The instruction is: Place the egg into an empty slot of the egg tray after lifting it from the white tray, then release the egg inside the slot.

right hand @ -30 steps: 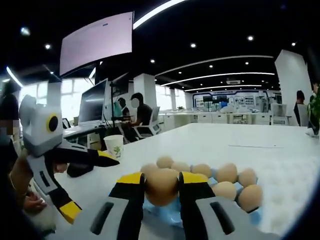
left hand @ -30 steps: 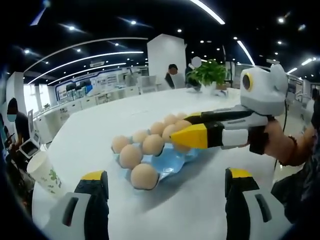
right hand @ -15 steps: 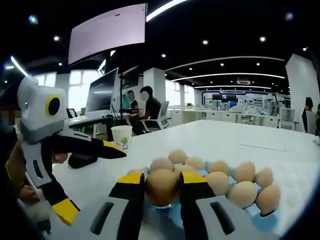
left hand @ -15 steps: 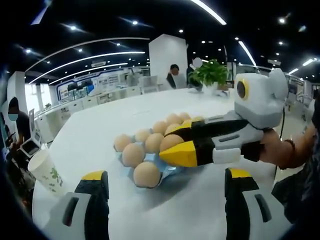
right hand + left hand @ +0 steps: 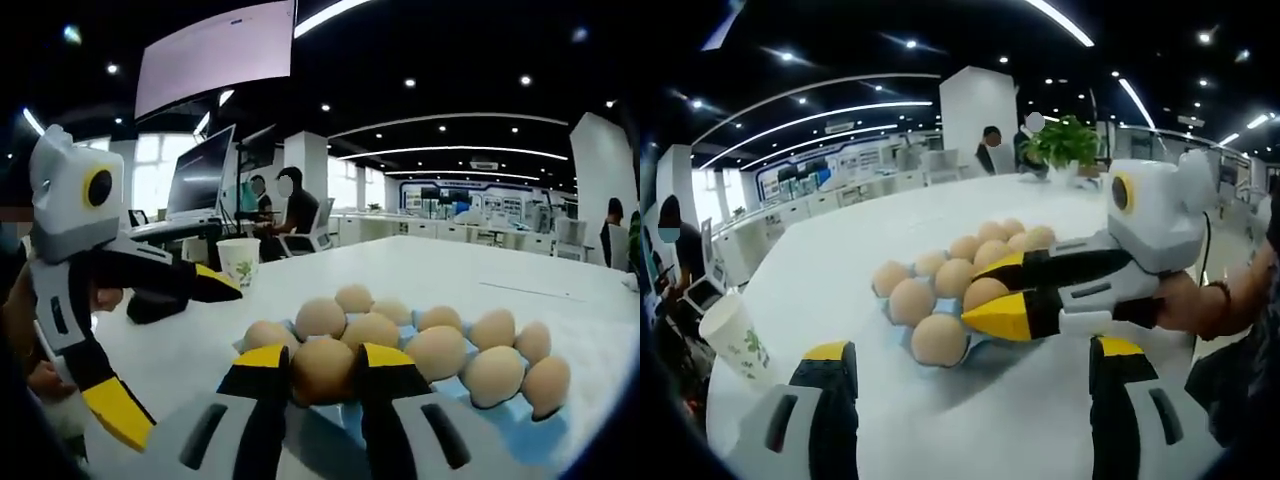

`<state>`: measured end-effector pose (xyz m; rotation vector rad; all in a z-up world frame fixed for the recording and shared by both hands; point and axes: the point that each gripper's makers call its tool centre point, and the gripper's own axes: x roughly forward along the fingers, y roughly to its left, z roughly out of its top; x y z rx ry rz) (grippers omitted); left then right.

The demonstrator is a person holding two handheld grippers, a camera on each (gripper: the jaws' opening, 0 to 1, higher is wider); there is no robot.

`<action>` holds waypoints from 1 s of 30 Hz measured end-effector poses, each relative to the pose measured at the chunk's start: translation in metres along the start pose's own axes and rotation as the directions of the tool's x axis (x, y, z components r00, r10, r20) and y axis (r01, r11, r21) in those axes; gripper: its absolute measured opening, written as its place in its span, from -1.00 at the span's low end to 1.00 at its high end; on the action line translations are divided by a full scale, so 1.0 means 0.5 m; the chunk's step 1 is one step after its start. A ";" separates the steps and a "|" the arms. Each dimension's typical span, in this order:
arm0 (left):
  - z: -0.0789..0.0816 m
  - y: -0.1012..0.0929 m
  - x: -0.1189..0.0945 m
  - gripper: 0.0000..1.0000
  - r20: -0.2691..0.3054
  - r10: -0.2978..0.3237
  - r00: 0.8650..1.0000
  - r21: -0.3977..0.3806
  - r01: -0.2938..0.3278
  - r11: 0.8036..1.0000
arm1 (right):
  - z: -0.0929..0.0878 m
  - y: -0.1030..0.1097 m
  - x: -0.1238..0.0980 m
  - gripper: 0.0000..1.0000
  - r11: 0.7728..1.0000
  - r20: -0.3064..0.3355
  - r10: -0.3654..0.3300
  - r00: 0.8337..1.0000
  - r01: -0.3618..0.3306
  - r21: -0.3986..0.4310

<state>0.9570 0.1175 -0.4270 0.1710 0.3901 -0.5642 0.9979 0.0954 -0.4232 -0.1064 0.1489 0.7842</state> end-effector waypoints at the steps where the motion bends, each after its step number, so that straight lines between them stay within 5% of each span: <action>1: -0.001 -0.001 0.000 0.97 -0.002 0.000 1.000 0.000 0.000 1.000 | -0.001 0.001 0.000 -0.43 1.000 -0.011 -0.001 1.000 0.001 -0.018; 15: -0.001 -0.005 -0.009 0.97 -0.010 0.001 1.000 0.003 -0.001 1.000 | -0.002 0.003 -0.002 -0.36 0.999 -0.028 -0.001 1.000 0.000 -0.036; 18: 0.000 -0.006 -0.012 0.98 -0.004 -0.001 1.000 -0.001 0.001 1.000 | 0.016 0.002 -0.009 -0.19 1.000 0.035 -0.003 0.999 0.003 -0.016; 22: -0.002 -0.010 -0.012 0.99 -0.007 -0.008 1.000 -0.003 0.008 1.000 | 0.023 0.003 -0.011 0.11 0.999 0.036 0.001 0.999 0.000 -0.035; 30: 0.001 -0.014 -0.012 1.00 0.000 -0.009 1.000 -0.005 0.009 1.000 | 0.027 0.001 -0.016 0.39 1.000 0.014 0.021 1.000 -0.021 0.003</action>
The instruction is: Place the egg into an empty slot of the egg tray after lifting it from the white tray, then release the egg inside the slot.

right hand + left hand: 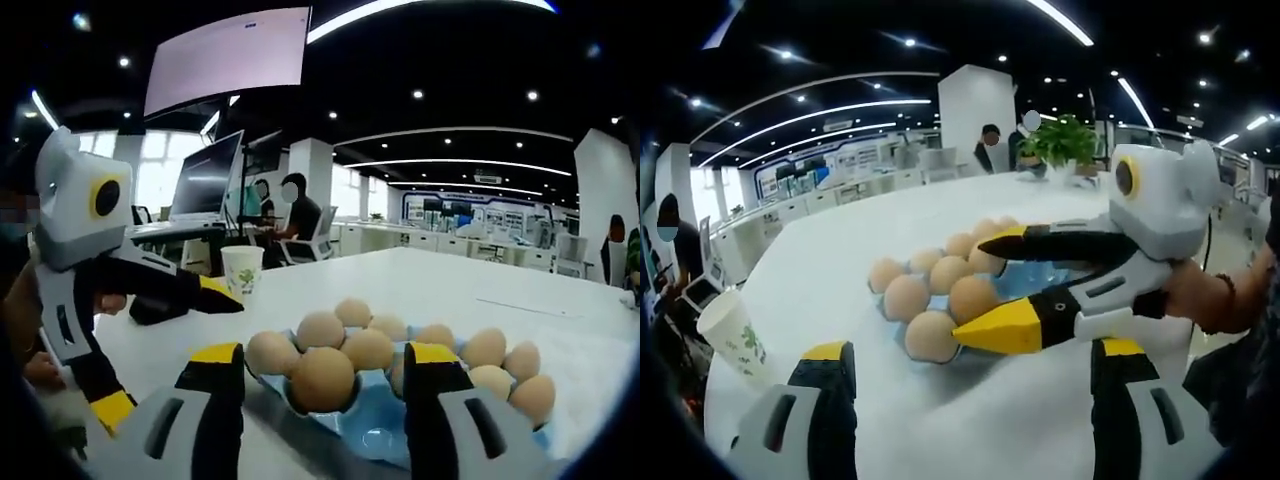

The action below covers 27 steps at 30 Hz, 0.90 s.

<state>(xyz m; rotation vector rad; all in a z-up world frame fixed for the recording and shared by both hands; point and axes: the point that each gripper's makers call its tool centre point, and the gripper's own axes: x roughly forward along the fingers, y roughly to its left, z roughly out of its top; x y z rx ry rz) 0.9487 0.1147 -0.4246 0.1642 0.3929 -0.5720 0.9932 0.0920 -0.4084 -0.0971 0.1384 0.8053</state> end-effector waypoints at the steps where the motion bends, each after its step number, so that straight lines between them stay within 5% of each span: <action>1: 0.001 0.000 0.000 1.00 0.003 0.001 1.000 -0.004 -0.001 1.000 | 0.002 0.003 -0.001 0.42 1.000 -0.002 0.015 1.000 -0.015 0.026; 27: 0.013 -0.005 0.007 1.00 0.014 -0.025 1.000 0.007 0.025 1.000 | 0.031 -0.082 -0.082 0.73 0.997 -0.015 -0.071 0.997 0.071 0.034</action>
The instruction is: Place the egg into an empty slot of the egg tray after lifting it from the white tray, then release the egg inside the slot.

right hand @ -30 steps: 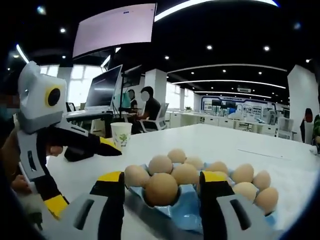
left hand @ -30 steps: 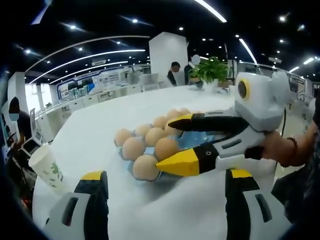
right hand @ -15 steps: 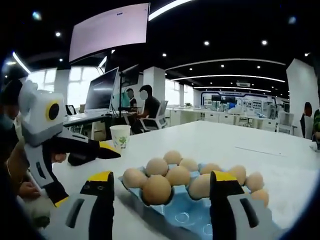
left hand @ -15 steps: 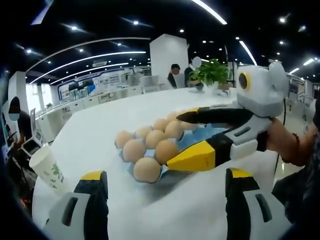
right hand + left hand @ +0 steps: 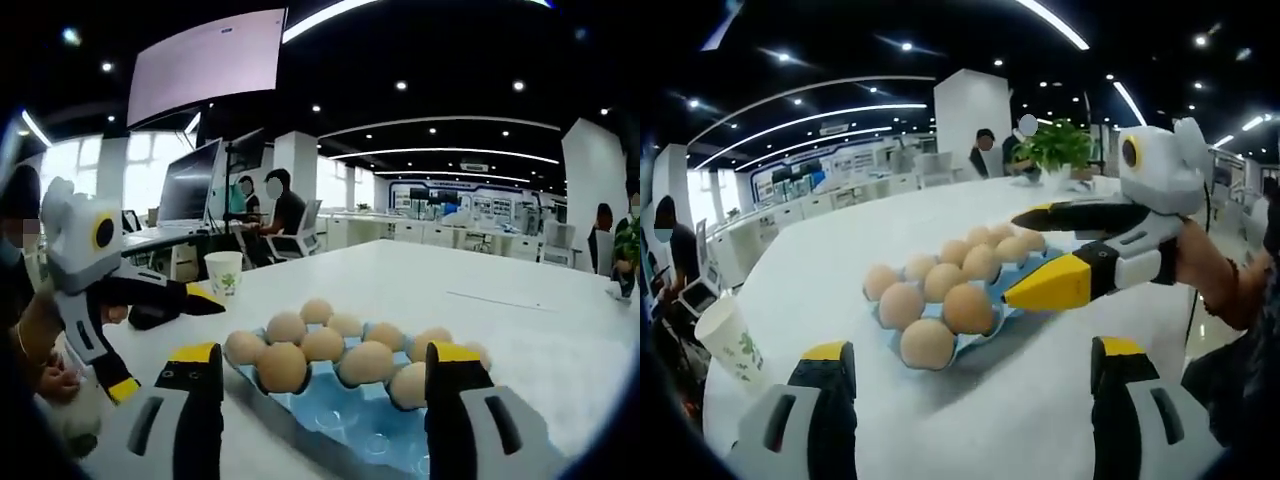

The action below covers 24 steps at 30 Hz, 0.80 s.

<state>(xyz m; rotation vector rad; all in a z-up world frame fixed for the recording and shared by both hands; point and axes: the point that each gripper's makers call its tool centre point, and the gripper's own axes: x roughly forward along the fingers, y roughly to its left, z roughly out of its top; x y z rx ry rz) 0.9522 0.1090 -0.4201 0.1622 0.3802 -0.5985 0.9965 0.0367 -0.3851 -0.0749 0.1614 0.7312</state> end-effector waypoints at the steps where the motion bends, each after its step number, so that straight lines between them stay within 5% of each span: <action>1: 0.000 0.000 0.001 1.00 0.000 -0.002 1.000 0.000 0.002 1.000 | 0.000 -0.003 -0.003 0.74 1.000 -0.001 -0.003 1.000 0.003 0.008; 24: -0.004 -0.011 0.020 1.00 -0.013 -0.042 0.999 0.007 0.043 0.999 | -0.033 -0.130 -0.101 0.73 0.983 -0.030 -0.180 0.983 0.181 0.031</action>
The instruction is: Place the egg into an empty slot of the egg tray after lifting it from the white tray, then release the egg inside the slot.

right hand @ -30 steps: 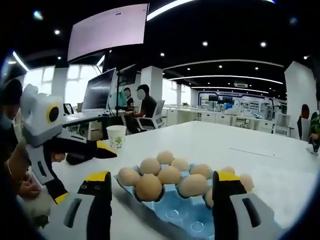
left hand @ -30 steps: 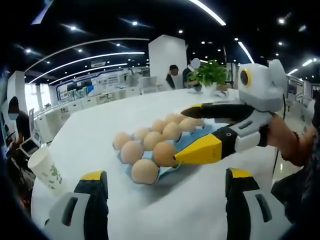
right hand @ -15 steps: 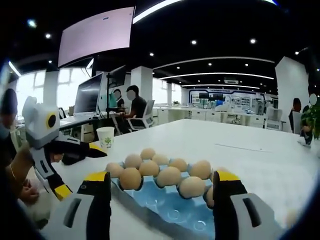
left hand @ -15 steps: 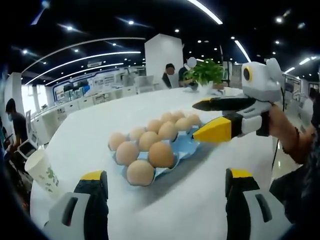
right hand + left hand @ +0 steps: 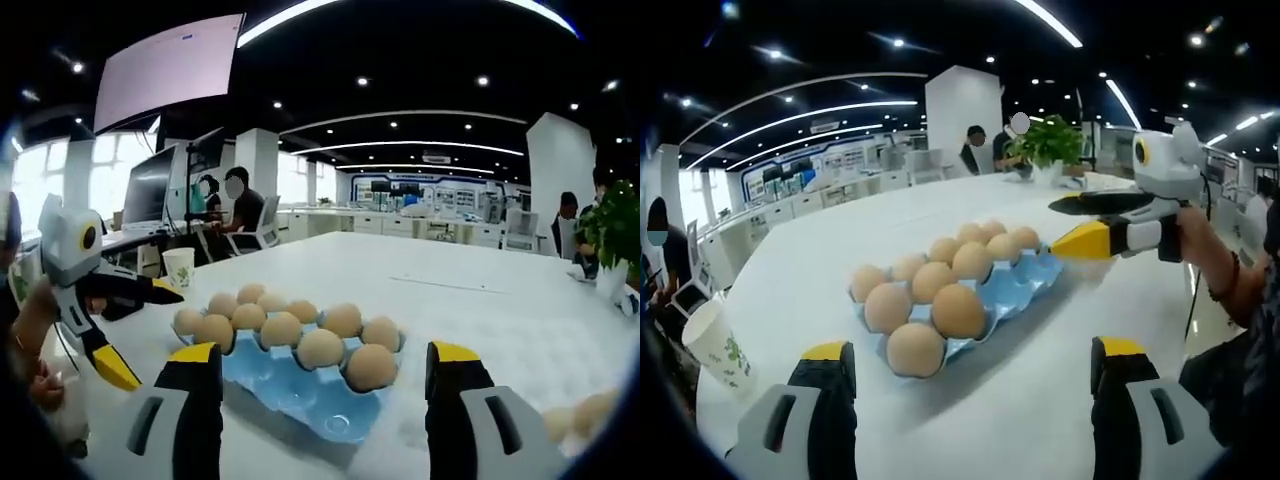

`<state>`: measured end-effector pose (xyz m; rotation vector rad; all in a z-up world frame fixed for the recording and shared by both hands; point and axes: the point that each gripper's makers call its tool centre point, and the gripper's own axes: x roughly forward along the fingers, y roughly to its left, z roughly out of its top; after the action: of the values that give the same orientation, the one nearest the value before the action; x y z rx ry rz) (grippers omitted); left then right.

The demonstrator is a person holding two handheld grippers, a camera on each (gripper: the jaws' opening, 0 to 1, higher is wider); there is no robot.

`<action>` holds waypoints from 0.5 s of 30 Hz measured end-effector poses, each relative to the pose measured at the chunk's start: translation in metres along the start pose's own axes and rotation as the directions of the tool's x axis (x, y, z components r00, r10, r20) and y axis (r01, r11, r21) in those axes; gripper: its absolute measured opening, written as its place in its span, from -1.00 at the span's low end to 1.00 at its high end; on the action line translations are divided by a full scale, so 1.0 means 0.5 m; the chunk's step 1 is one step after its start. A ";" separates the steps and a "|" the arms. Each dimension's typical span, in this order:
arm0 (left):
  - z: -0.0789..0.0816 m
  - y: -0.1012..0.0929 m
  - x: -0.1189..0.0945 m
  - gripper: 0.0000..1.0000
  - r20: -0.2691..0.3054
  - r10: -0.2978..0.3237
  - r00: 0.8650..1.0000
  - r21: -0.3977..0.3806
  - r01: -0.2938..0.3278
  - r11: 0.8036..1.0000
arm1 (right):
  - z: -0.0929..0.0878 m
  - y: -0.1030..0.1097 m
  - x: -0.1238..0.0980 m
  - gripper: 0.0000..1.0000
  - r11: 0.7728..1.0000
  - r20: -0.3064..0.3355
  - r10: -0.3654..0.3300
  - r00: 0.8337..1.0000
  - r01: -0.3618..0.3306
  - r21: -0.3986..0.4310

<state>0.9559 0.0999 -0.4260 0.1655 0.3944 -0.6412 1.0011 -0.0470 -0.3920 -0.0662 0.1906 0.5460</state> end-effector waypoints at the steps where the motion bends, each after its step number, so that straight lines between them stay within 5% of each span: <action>1: 0.000 0.000 0.001 1.00 0.000 0.000 1.000 0.001 0.000 1.000 | -0.002 -0.006 -0.003 0.73 1.000 0.001 -0.007 1.000 0.007 0.003; 15: 0.000 0.005 0.005 1.00 -0.002 -0.004 1.000 0.000 0.004 1.000 | -0.022 -0.064 -0.034 0.74 0.996 0.002 -0.091 0.996 0.091 0.027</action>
<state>0.9595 0.1004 -0.4268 0.1656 0.3962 -0.6446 1.0017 -0.0842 -0.3988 -0.0479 0.1908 0.4529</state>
